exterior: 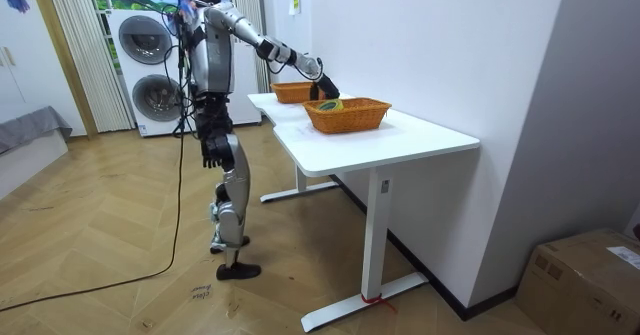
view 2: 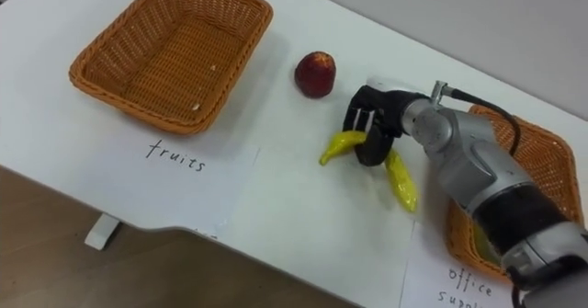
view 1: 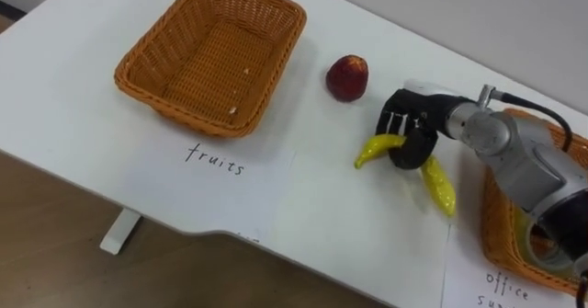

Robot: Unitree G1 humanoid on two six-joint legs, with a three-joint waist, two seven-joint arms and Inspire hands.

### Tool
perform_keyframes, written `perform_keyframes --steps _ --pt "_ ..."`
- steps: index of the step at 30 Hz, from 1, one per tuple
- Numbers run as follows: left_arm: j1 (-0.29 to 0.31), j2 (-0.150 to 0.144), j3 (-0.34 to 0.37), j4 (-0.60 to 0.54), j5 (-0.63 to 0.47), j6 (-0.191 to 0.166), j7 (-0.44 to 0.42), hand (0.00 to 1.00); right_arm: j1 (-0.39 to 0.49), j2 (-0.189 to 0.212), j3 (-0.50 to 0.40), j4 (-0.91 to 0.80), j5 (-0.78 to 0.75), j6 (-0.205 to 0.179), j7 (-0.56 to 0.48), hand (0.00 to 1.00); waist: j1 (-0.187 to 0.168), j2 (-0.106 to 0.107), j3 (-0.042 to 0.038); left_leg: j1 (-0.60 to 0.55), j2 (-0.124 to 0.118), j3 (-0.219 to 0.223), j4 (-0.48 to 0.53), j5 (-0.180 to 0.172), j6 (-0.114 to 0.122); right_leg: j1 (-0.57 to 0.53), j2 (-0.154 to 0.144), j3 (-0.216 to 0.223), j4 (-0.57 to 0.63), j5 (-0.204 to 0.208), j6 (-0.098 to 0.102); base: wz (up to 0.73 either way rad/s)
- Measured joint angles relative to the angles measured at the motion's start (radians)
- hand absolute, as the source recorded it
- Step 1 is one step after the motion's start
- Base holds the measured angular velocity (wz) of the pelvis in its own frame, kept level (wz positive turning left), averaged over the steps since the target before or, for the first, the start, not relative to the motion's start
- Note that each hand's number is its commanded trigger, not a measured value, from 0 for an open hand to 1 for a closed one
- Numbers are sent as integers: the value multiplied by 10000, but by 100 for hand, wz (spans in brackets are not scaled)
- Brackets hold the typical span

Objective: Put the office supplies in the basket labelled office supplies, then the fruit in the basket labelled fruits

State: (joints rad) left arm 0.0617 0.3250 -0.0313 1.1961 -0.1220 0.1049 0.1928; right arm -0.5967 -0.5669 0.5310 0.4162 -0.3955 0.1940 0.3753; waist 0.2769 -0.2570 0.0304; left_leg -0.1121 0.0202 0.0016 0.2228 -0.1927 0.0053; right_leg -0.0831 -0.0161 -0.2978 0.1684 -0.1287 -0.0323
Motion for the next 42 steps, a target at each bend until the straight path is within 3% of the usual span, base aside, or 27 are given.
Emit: perform_keyframes --steps 5,9,13,19,29,42 --pt "188 -110 324 -293 -14 49 -94 0 -4 0 -395 -546 -2 -10 94 100 -273 324 -102 33 28 25 18 6 2 49 -79 -40 1 -1 1 2" --pt "282 -233 667 -298 -21 49 -94 0 -6 -7 -963 -1043 -5 47 53 100 -400 350 -138 178 24 124 -9 8 -1 125 -68 -11 24 0 0 -6" --pt "274 -333 682 -372 68 44 -109 0 -6 -9 -1230 -1303 -13 43 37 100 -508 232 -237 287 23 212 -17 8 -1 195 -50 128 26 0 0 -6" --pt "483 -393 1111 -424 56 27 -94 0 -5 -6 -1354 -1779 -20 189 32 100 -537 242 -230 718 20 250 -286 12 -5 546 -35 197 23 0 1 -5" --pt "735 -703 1064 -352 -52 86 -79 0 -4 -2 -1613 -3424 70 409 -27 100 -534 251 -223 1182 19 233 -399 11 -3 935 -11 228 14 -2 3 0" --pt "1066 -691 1182 -609 164 232 -88 0 -49 37 -1612 -4238 -54 522 -7 100 -433 224 -242 1212 21 169 -475 11 -4 987 12 117 9 -5 7 0"
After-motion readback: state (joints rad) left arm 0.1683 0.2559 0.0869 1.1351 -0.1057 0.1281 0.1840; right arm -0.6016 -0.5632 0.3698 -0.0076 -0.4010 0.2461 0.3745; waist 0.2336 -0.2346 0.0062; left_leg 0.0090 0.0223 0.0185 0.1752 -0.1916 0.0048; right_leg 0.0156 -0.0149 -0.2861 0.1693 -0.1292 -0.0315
